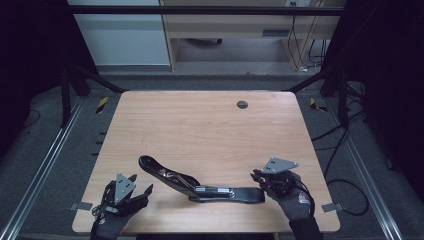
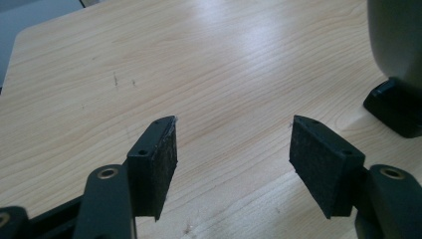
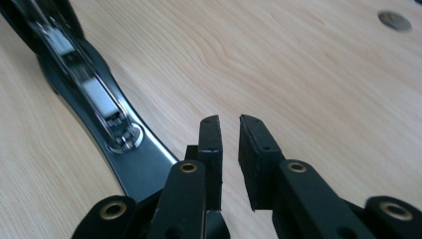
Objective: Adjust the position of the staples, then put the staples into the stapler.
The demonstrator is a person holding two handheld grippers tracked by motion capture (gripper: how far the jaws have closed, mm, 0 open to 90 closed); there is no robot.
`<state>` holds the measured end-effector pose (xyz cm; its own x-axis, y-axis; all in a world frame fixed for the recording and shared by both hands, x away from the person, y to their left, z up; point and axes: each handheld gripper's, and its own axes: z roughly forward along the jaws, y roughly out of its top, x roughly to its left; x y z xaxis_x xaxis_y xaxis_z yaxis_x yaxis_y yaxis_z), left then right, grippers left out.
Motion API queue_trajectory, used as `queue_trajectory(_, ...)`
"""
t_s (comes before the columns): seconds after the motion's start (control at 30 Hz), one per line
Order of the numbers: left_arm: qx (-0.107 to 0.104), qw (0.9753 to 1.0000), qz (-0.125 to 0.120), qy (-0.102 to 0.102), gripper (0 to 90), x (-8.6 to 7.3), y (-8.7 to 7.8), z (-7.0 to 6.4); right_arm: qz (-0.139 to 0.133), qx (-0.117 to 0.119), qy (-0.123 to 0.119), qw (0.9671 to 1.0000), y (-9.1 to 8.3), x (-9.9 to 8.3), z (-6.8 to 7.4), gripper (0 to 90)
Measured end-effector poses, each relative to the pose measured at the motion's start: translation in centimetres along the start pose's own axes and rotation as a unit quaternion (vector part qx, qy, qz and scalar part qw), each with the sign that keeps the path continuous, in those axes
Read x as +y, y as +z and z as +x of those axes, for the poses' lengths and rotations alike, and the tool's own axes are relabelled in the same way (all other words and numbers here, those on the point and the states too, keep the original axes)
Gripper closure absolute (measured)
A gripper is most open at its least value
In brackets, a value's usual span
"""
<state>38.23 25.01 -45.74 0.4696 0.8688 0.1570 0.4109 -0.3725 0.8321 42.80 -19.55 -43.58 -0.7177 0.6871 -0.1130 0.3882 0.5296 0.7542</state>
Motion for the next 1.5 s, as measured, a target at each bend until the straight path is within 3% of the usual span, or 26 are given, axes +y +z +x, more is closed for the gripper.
queue_trajectory(0.2, -0.006, 0.9999, -0.012, -0.007, 34.6, 0.2, -0.5, -0.1, -0.010, -0.023, 0.035, 0.9991, -0.9, -2.3, -0.5, 78.8)
queue_trajectory(0.47, -0.018, 0.9990, -0.035, -0.021, 33.9, 0.7, -1.3, -0.3, -0.047, -0.050, 0.054, 0.9962, -2.1, -5.0, -0.7, 78.7)
queue_trajectory(0.77, -0.030, 0.9972, -0.062, -0.030, 33.2, 1.1, -2.4, -0.5, -0.046, -0.060, 0.082, 0.9938, -2.3, -5.6, -0.5, 80.4)
queue_trajectory(1.1, -0.039, 0.9948, -0.086, -0.039, 32.5, 1.7, -3.5, -0.7, -0.037, -0.035, 0.086, 0.9950, -1.7, -5.7, -0.1, 84.5)
queue_trajectory(1.23, -0.044, 0.9937, -0.093, -0.044, 32.2, 2.0, -3.8, -0.8, -0.031, -0.021, 0.088, 0.9954, -1.6, -5.7, 0.0, 90.0)
queue_trajectory(1.5, -0.052, 0.9925, -0.103, -0.041, 31.0, 2.5, -4.3, -1.2, -0.022, -0.010, 0.082, 0.9963, -1.3, -5.7, 0.2, 90.0)
